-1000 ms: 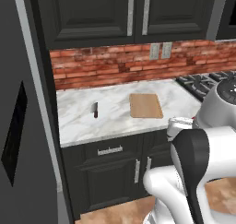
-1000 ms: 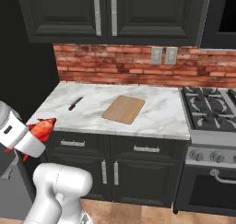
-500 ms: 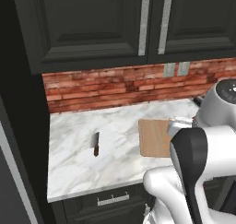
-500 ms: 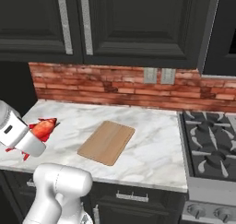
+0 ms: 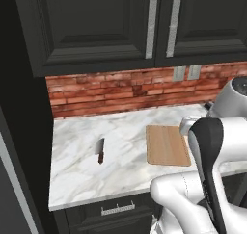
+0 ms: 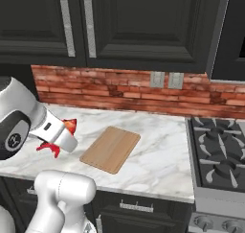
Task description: Retrieve the fish from the fridge and place it on the cutting board.
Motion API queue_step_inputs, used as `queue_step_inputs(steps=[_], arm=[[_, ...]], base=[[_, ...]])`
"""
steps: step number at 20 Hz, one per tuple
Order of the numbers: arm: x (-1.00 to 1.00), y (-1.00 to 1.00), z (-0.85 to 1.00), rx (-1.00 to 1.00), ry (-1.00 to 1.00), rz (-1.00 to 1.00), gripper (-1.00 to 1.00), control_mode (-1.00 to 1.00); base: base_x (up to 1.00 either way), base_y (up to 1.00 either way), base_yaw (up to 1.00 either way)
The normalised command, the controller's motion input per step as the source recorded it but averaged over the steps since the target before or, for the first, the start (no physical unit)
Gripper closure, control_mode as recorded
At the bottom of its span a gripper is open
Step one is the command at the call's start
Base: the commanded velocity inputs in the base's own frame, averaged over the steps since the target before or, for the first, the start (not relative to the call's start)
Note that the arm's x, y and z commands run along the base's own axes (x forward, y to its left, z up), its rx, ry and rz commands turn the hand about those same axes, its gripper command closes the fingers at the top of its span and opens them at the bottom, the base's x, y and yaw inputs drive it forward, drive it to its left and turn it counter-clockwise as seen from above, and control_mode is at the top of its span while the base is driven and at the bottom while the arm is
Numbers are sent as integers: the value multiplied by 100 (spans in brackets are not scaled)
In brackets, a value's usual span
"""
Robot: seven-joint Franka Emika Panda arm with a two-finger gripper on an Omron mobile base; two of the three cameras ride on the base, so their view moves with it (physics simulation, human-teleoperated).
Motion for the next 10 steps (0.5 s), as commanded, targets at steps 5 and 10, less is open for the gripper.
queue_step_inputs(steps=[5,10], arm=[[100,-45,-50,0,0,18,100,-100],[100,-15,-70,0,5,15,100,-100]], base=[[0,0,0],[0,0,0]])
